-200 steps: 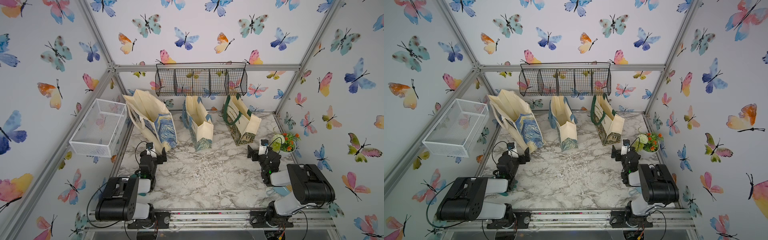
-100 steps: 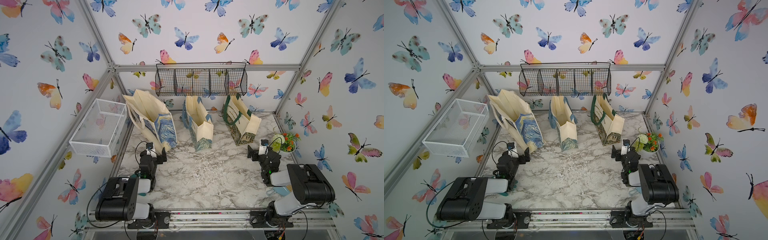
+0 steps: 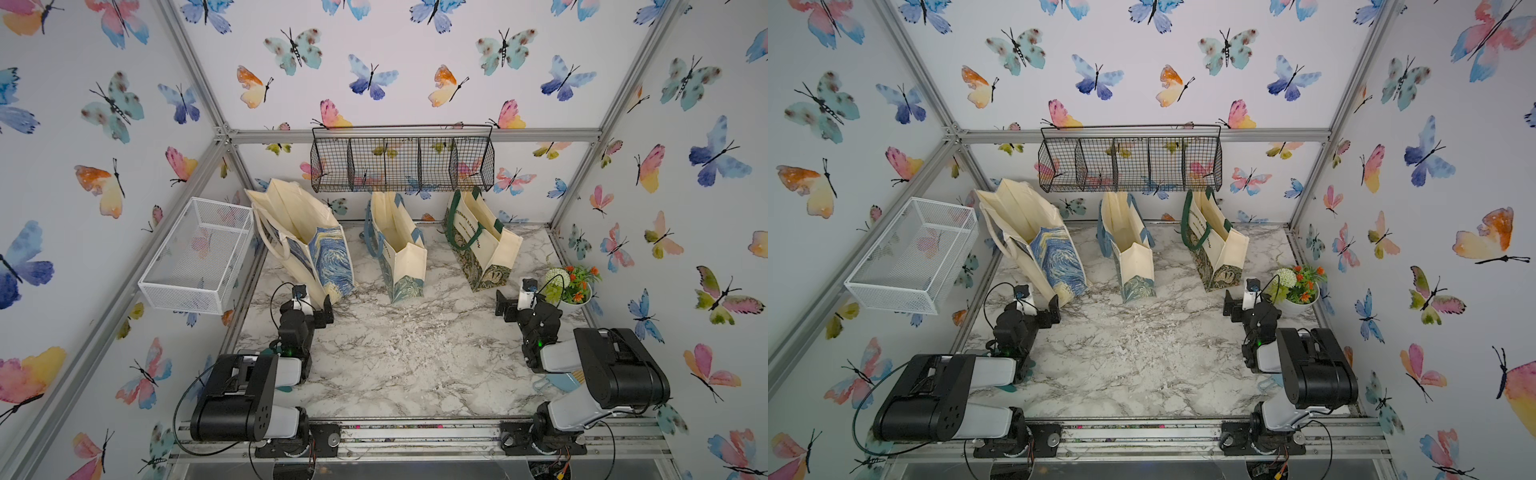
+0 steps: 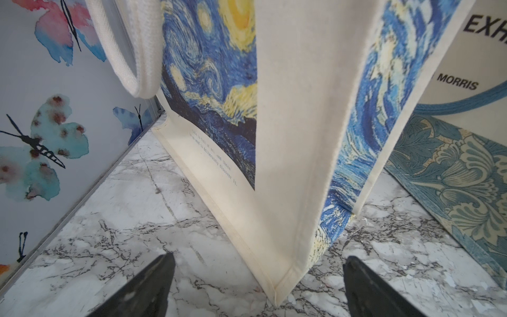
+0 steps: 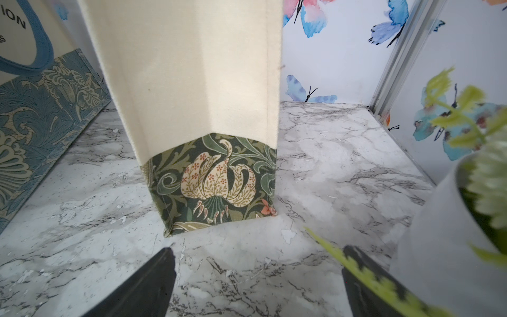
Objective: Put away the canvas bag
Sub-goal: Move the canvas bag to the center of the board.
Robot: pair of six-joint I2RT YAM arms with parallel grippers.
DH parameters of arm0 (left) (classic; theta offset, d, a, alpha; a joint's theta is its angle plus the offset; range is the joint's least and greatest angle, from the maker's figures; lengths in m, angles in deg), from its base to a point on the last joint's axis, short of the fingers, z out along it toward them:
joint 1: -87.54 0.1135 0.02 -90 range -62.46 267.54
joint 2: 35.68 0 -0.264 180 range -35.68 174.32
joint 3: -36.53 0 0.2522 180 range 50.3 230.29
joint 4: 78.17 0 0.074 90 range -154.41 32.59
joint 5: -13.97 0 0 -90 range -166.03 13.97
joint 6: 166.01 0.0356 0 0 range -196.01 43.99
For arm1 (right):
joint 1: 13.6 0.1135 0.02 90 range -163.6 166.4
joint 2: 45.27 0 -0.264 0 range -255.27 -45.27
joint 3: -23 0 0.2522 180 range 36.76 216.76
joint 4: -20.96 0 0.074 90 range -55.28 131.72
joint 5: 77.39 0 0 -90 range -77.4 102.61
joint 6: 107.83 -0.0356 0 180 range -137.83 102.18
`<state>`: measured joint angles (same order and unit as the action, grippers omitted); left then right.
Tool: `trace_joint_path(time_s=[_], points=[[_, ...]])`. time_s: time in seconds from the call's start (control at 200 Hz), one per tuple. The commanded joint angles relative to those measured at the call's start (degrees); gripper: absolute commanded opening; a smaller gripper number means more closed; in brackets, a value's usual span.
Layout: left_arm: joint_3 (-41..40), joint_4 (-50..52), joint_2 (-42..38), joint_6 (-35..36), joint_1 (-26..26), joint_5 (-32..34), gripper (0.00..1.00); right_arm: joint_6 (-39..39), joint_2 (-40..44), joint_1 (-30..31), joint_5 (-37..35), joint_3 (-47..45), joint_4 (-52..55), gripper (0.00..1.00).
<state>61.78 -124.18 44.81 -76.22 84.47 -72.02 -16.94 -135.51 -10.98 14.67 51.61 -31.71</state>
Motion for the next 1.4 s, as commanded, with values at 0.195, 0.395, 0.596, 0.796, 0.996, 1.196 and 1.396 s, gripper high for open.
trace_joint_path(time_s=[0.195,0.395,0.596,0.796,0.996,1.196,1.396], points=[[0.50,-1.57,-0.04,0.12,0.26,0.05,0.98,-0.62,-0.73,0.29,-0.84,0.97,-0.70,0.98],[11.32,25.62,-9.16,-1.89,-0.39,2.41,0.98,0.11,7.73,0.29,1.48,-0.24,4.31,0.98],[15.54,43.43,-20.66,-11.21,-3.64,8.63,0.98,-7.07,18.25,0.29,-2.04,14.71,47.12,0.98],[20.86,59.42,-27.76,-21.43,-4.29,7.73,0.98,-13.75,26.68,0.38,-2.00,17.78,62.82,0.98],[31.62,74.08,-24.68,-21.57,-5.10,-4.39,0.98,-23.09,31.12,0.38,-0.93,21.22,73.27,0.98],[35.85,77.95,-24.74,-20.13,-5.11,-11.66,0.98,-21.94,25.29,0.38,7.78,27.95,82.19,0.98],[37.01,74.62,-25.62,-21.56,-5.02,-7.03,0.98,-28.63,24.36,0.38,16.98,24.67,74.78,0.98]])
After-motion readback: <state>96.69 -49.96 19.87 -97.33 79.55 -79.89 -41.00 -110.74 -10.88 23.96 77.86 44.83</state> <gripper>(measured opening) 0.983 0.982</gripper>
